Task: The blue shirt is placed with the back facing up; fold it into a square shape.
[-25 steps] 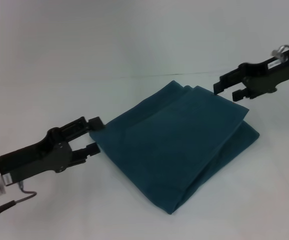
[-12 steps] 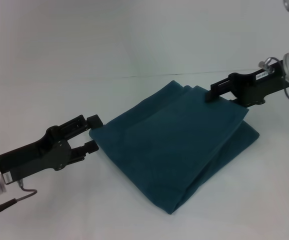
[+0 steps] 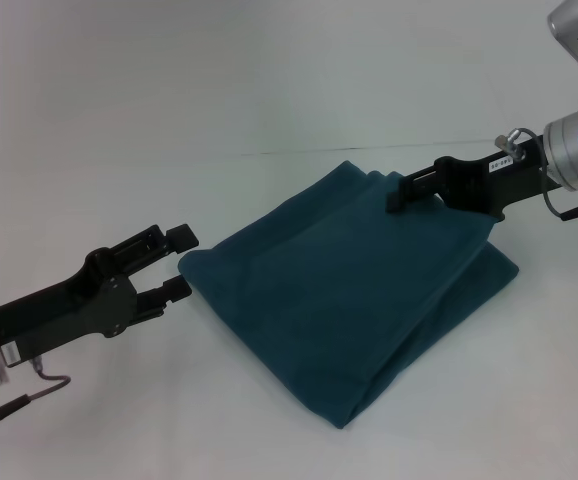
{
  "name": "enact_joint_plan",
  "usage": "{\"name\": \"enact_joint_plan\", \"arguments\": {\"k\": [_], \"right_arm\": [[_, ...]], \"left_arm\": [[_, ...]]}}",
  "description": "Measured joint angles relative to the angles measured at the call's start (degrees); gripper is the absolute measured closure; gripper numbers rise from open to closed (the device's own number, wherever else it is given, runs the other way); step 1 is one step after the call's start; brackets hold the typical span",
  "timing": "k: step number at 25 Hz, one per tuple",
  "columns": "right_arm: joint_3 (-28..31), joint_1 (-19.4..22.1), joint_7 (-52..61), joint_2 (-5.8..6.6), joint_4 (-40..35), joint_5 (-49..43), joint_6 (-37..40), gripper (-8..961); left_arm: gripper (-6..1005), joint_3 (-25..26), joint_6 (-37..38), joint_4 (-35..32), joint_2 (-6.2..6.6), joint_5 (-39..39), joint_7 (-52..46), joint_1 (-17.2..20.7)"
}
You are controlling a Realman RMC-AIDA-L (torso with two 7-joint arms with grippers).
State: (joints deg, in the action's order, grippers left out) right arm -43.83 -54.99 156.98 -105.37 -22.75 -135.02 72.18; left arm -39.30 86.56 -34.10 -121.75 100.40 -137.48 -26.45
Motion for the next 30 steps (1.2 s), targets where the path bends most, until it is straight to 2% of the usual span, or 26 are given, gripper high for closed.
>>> {"name": "enact_joint_plan", "arguments": {"k": [4, 8, 18, 23, 30], "right_arm": [[0.06, 0.11, -0.08, -0.55, 0.41, 0.27, -1.83, 320], [-0.20, -0.12, -0.16, -1.78, 0.58, 0.29, -2.77, 321], [0.67, 0.76, -2.46, -3.34, 0.15, 1.63, -5.78, 324], [0.39, 0.65, -3.04, -3.68, 0.19, 2.11, -6.07, 547], [0.23, 0.47, -2.90, -3.71, 0.25, 2.00, -5.76, 698]], "left_arm": [[80, 0.01, -0.01, -0.01, -0.16, -0.02, 0.15, 0.00], [80, 0.09, -0.06, 0.03, -0.34, -0.07, 0.16, 0.00], [80, 0.19, -0.64, 0.09, -0.48, -0.13, 0.34, 0.06], [80, 0.24, -0.65, 0.09, -0.50, -0.12, 0.37, 0.14], [79, 0.53, -0.59, 0.09, -0.51, -0.12, 0.38, 0.17]]}}
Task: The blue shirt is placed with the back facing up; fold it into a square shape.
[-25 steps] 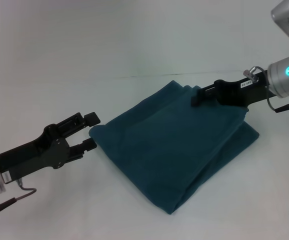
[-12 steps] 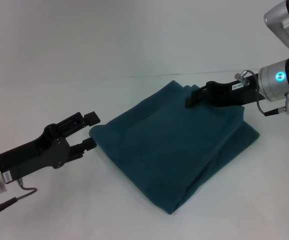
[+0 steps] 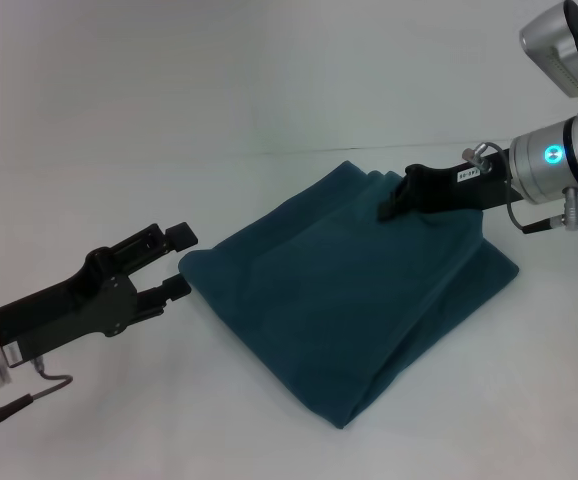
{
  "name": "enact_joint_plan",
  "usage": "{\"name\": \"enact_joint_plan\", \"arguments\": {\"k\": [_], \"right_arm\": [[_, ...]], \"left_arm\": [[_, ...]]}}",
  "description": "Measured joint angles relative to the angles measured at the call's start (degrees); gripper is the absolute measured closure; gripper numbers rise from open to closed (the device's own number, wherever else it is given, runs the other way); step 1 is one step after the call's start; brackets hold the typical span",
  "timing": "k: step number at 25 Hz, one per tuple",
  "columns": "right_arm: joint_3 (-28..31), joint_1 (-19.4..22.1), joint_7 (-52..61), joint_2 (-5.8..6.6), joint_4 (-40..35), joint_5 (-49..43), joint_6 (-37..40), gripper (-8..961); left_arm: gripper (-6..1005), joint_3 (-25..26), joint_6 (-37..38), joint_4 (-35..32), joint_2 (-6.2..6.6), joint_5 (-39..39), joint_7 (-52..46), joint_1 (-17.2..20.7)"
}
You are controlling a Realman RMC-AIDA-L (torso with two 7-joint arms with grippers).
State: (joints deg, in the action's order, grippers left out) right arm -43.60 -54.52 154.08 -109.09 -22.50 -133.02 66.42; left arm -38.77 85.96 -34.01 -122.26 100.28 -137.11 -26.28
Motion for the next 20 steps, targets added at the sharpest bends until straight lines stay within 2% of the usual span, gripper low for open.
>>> {"name": "enact_joint_plan", "arguments": {"k": [4, 9, 13, 16, 20], "right_arm": [[-1.94, 0.23, -1.14, -0.66, -3.92, -0.09, 0.89, 785], [-9.98, 0.31, -1.93, -3.39, -13.88, -0.16, 2.53, 885], [-16.82, -0.69, -1.15, -4.70, -18.86, -1.85, 2.90, 886], [-17.82, -2.45, -0.40, -5.80, -21.79, -7.33, 4.78, 886], [-17.83, -2.86, 0.97, -6.46, -25.86, -11.82, 6.82, 885]], "left_arm": [[79, 0.47, 0.10, 0.00, 0.02, 0.00, 0.00, 0.00], [79, 1.11, 0.20, 0.00, 0.12, 0.01, 0.00, 0.09], [79, 1.42, 0.34, 0.00, 0.24, 0.01, 0.02, 0.18], [79, 2.11, 0.41, -0.01, 0.24, 0.01, 0.31, 0.41], [79, 2.47, 0.44, -0.01, 0.20, 0.00, 0.46, 0.54]]}}
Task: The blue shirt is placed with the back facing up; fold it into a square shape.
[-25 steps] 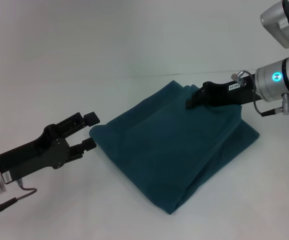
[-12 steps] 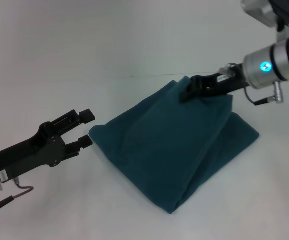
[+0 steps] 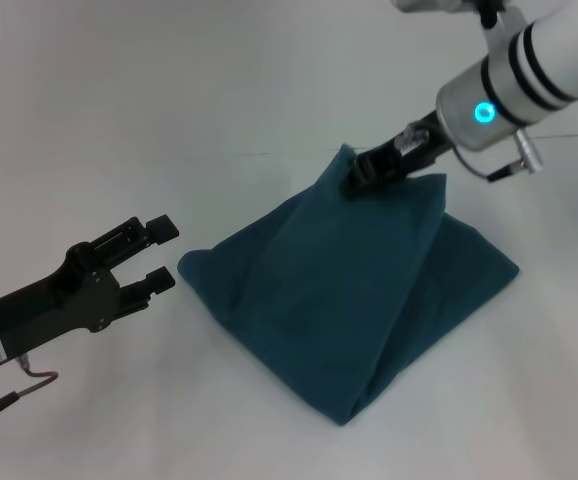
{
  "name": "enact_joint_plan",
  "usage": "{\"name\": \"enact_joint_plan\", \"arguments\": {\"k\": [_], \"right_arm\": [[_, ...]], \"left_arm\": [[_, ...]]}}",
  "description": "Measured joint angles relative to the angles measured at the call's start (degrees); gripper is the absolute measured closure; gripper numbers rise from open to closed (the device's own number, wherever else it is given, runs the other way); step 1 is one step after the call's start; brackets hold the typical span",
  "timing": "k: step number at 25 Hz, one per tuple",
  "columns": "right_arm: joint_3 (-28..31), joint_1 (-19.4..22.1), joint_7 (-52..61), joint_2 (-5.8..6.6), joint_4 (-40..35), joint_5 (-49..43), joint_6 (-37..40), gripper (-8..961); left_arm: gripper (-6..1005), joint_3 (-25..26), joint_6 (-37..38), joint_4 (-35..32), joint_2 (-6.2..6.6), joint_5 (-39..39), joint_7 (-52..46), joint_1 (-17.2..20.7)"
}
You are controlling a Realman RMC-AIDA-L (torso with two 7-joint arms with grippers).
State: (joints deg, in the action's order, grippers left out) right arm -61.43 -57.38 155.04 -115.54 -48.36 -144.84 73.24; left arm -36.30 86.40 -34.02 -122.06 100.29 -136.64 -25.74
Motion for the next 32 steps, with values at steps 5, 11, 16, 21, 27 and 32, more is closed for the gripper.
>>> {"name": "enact_joint_plan", "arguments": {"k": [5, 11, 16, 21, 27, 32], "right_arm": [[0.43, 0.72, 1.23, -0.65, -8.22, -3.25, 3.49, 885], [0.42, 0.39, 1.47, -0.73, -9.24, -5.91, 3.99, 886], [0.14, 0.33, 2.27, -1.03, -11.21, -8.79, 3.54, 886], [-0.02, 0.30, 2.02, -2.09, -10.33, -12.32, 1.24, 886], [-1.68, 0.33, 1.21, -2.69, -5.38, -13.50, -1.04, 885], [-2.26, 0.84, 1.11, -2.70, -2.00, -16.46, -3.12, 886]], "left_arm": [[79, 0.00, 0.00, 0.00, -0.02, 0.00, 0.02, -0.16], [79, 0.00, 0.00, 0.00, -0.01, -0.11, 0.04, -0.33], [79, 0.06, -0.01, 0.00, 0.05, -0.16, -0.02, -0.40], [79, 0.09, -0.46, 0.00, 0.07, -0.18, -0.05, -0.43], [80, 0.29, -0.62, 0.07, 0.07, -0.18, -0.08, -0.44], [80, 0.91, -0.67, 0.15, -0.05, -0.18, -0.01, -0.24]]}}
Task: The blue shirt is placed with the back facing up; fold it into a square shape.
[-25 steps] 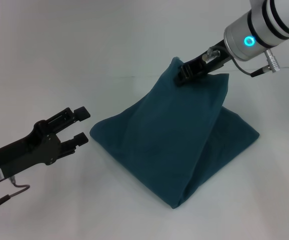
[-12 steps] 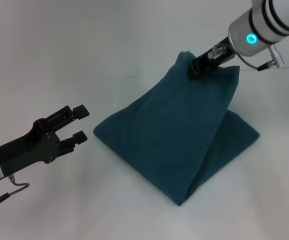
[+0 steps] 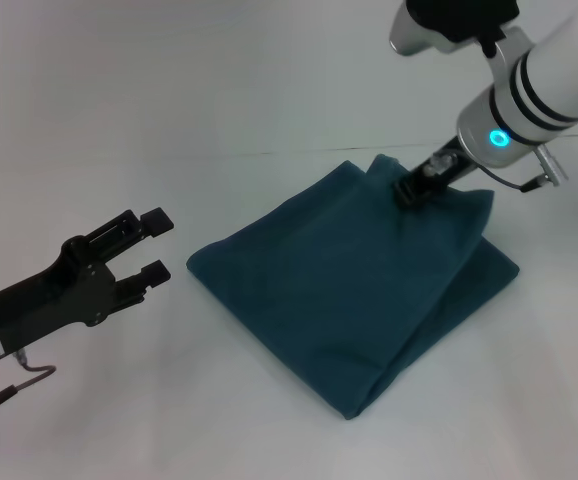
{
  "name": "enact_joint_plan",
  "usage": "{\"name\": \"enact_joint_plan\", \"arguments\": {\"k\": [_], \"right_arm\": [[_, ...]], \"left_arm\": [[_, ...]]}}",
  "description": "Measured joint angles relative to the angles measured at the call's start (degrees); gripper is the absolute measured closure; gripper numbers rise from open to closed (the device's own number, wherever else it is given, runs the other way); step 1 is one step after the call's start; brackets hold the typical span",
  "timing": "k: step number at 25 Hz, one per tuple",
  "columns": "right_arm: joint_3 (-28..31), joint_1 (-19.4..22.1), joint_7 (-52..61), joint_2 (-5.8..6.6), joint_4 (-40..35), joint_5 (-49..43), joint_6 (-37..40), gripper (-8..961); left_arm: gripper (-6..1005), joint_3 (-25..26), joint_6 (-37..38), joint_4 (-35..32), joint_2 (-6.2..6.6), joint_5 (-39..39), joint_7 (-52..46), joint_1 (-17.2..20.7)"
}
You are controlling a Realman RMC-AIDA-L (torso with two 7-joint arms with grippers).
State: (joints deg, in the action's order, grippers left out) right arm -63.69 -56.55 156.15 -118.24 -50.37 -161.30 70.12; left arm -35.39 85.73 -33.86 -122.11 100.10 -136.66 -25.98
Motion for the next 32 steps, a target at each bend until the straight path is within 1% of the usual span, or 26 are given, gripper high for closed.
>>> {"name": "enact_joint_plan", "arguments": {"k": [5, 9, 14, 20, 26, 32], "right_arm": [[-0.03, 1.25, -0.42, 0.02, 1.92, -2.64, -3.00, 882], [0.03, 2.05, -1.05, -0.02, 0.83, -2.52, -3.75, 875], [-0.05, 2.02, -2.60, -1.03, -0.69, -3.17, -3.19, 866], [-0.13, 1.85, -2.31, -1.22, 1.37, -3.71, -3.48, 856], [0.47, 1.48, 0.01, -0.39, 4.18, -4.97, -3.17, 846], [0.92, 1.43, 3.11, 1.02, 5.00, -5.08, -3.35, 836]], "left_arm": [[80, 0.06, -0.52, 0.02, -0.04, 0.00, 0.01, 0.11], [80, 0.06, -0.80, 0.03, -0.05, 0.00, 0.03, 0.14], [80, 0.26, -0.90, 0.12, -0.05, 0.00, 0.05, 0.11], [80, 0.76, -1.33, 0.65, 0.00, 0.00, 0.07, 0.18], [80, 0.77, -1.45, 0.88, 0.04, 0.01, 0.08, -0.07], [80, 0.75, -1.49, 0.91, -0.08, 0.01, 0.08, -0.17]]}}
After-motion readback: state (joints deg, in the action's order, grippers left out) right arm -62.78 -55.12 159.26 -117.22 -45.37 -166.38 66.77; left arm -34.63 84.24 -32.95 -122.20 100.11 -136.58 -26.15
